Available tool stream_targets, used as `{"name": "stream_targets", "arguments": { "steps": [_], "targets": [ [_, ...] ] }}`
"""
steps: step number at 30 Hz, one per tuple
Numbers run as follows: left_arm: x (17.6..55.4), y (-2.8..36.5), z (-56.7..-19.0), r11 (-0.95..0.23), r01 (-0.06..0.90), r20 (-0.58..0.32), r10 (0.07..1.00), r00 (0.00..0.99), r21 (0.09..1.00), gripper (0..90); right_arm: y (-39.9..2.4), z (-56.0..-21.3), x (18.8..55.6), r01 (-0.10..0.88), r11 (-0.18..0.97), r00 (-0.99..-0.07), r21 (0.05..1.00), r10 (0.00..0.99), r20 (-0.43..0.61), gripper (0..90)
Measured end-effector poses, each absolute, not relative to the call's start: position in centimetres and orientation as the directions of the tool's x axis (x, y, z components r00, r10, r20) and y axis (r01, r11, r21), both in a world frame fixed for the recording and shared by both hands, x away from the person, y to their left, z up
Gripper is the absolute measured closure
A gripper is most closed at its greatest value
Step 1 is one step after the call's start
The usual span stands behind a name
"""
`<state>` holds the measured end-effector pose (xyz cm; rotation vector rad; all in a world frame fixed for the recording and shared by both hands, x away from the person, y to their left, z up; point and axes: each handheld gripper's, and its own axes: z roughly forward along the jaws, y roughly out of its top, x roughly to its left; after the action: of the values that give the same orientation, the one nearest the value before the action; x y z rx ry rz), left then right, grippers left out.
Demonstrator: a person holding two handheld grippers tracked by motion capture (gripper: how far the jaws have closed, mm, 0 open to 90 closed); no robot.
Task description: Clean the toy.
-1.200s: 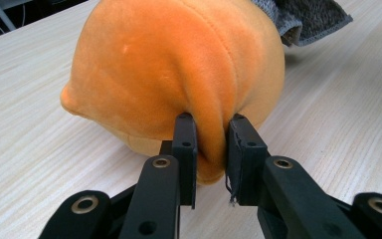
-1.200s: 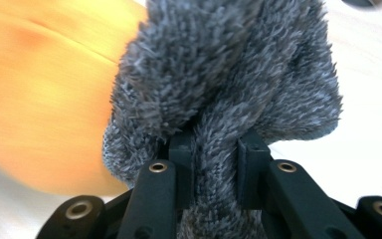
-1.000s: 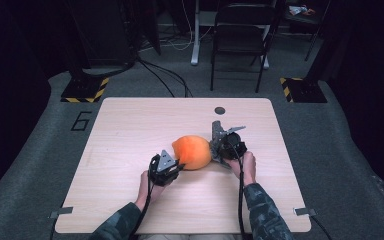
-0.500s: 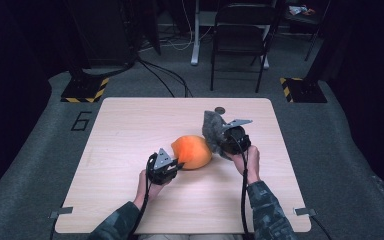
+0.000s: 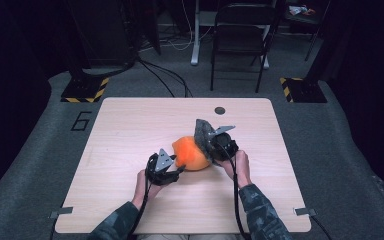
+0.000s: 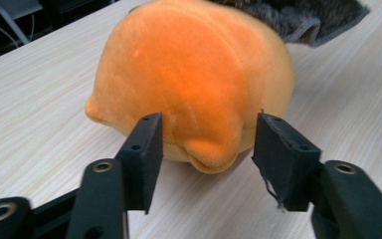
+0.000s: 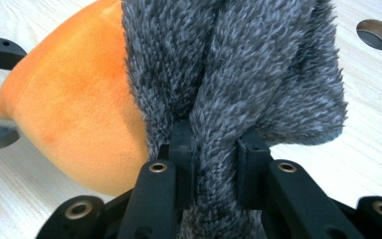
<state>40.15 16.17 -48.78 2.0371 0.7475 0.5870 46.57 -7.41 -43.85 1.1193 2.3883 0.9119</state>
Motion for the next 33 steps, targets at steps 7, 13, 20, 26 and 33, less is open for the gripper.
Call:
{"name": "stream_targets", "arguments": {
  "steps": [7, 13, 20, 26, 33],
  "targets": [
    [40.3, 15.9, -49.6, -0.446, 0.272, 0.131, 0.688, 0.714, 0.853, 70.2, -7.3, -43.7, 46.5, 0.549, 0.485, -0.626, 0.681, 0.778, -0.049, 74.0],
    [40.2, 16.1, -49.3, -0.424, 0.255, 0.125, 0.687, 0.716, 0.869, 79.1, -7.9, -42.4, 46.4, 0.541, 0.44, -0.617, 0.717, 0.787, -0.017, 74.5],
    [40.1, 16.2, -48.8, -0.392, 0.258, 0.097, 0.69, 0.717, 0.883, 79.5, -7.3, -40.4, 45.4, 0.491, 0.423, -0.647, 0.761, 0.762, -0.007, 74.6],
    [39.8, 15.9, -48.9, -0.409, 0.255, 0.105, 0.679, 0.727, 0.876, 79.5, -5.1, -40.3, 44.6, 0.467, 0.44, -0.696, 0.767, 0.718, 0.011, 74.4],
    [39.9, 15.9, -49.1, -0.418, 0.26, 0.108, 0.678, 0.727, 0.87, 79.4, -4.3, -41.3, 44.4, 0.437, 0.517, -0.695, 0.736, 0.714, -0.089, 74.3]
  ]
}}
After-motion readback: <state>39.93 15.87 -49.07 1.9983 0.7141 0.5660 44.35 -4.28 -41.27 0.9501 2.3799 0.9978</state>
